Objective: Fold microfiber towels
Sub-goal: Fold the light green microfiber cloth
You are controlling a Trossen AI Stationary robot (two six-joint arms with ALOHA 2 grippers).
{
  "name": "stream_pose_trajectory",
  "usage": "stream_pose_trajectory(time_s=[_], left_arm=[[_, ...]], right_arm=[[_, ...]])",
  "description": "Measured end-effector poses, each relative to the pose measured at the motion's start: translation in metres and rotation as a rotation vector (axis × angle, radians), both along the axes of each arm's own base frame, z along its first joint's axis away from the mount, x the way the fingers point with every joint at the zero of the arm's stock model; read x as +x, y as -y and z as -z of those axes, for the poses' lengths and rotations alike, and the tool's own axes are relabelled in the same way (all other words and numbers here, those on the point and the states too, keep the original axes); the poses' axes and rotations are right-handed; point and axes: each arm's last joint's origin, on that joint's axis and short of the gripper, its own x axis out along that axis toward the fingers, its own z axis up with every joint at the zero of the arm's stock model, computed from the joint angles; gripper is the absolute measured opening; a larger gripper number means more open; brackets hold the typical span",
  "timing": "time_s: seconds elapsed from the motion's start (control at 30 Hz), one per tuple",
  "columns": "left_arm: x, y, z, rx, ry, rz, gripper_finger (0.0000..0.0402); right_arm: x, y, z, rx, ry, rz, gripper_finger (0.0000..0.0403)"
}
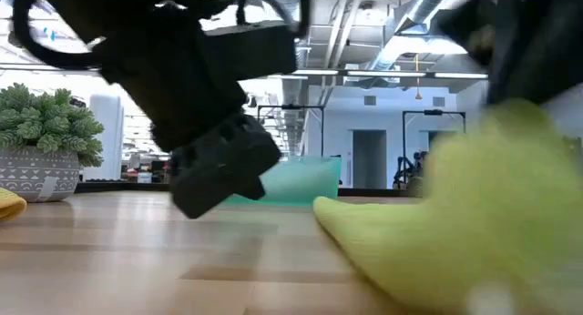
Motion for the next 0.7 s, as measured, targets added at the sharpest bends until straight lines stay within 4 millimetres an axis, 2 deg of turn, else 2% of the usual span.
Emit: stream_pose_trajectory(time_s=[0.07,0.17,0.27,0.37,0.43,0.53,0.7], left_arm=[[-0.005,0.002,0.000,0.000,-0.003,-0.018,0.0022],[-0.006,0.005,0.000,-0.001,0.000,-0.011,0.0022],[-0.005,0.008,0.000,-0.008,0.014,0.004,0.0022],[0.000,0.011,0.000,-0.023,0.039,0.034,0.0022],[0.003,0.013,-0.001,-0.030,0.056,0.056,0.0022],[0.007,0.015,-0.002,-0.035,0.071,0.088,0.0022],[0.010,0.015,-0.002,-0.031,0.070,0.110,0.0022]], right_arm=[[-0.010,0.003,-0.016,-0.056,0.068,0.058,0.0057],[-0.022,-0.002,-0.018,-0.049,0.094,0.050,0.0054],[-0.030,-0.012,-0.011,-0.013,0.120,0.012,0.0054],[-0.040,-0.022,0.009,0.017,0.086,-0.063,0.0054],[-0.038,-0.029,0.016,0.107,0.083,-0.104,0.0057],[-0.031,-0.028,0.018,0.209,0.026,-0.149,0.0074],[-0.022,-0.020,0.016,0.275,-0.033,-0.193,0.0132]])
